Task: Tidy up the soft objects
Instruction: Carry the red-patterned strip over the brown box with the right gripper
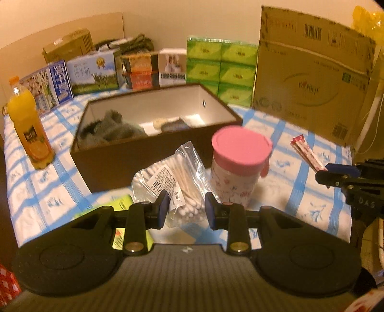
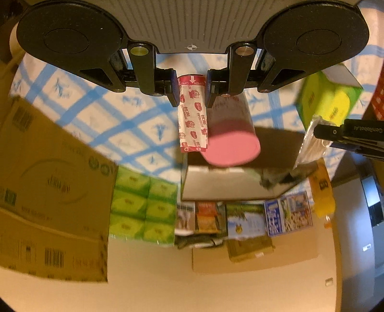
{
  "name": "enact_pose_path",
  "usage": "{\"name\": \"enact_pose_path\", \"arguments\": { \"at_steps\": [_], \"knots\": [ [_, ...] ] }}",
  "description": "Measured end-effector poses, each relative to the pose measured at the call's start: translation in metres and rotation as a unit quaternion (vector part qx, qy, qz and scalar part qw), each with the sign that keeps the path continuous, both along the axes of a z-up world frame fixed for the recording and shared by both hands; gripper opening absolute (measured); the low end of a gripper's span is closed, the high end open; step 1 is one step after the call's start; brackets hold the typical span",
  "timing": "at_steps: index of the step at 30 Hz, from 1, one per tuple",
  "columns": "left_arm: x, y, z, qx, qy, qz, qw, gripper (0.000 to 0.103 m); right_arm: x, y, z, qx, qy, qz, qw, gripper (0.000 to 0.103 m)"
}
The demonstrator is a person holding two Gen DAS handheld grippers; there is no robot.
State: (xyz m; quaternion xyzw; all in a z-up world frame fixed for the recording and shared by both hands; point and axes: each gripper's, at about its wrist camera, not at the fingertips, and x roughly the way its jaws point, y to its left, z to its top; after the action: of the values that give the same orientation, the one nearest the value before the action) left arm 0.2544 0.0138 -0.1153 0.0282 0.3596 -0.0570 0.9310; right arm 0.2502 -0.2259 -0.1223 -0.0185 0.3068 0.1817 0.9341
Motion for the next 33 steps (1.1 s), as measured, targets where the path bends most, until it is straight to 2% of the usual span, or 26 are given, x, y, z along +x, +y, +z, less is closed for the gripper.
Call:
{"name": "enact_pose_path", "arguments": {
  "at_steps": [9, 17, 24, 33],
  "knots": [
    [0.019, 0.016, 0.036, 0.005, -0.044, 0.005, 0.999, 0.029, 0.037, 0.019, 0.043, 0.037, -0.033, 0.05, 0.998, 0.022],
    [0.067, 0.033, 0.054, 0.015, -0.064, 0.006, 0.9978, 0.029, 0.101, 0.04, 0.06, 0.072, -0.023, 0.081, 0.994, 0.022],
    [0.122, 0.032, 0.055, 0.025, -0.06, -0.013, 0.9978, 0.03, 0.162, 0.058, 0.051, 0.049, -0.007, 0.097, 0.994, 0.022],
    [0.194, 0.03, 0.025, 0.012, -0.021, -0.027, 0.9993, 0.03, 0.235, 0.07, 0.013, 0.038, 0.042, 0.119, 0.991, 0.022]
  ]
}}
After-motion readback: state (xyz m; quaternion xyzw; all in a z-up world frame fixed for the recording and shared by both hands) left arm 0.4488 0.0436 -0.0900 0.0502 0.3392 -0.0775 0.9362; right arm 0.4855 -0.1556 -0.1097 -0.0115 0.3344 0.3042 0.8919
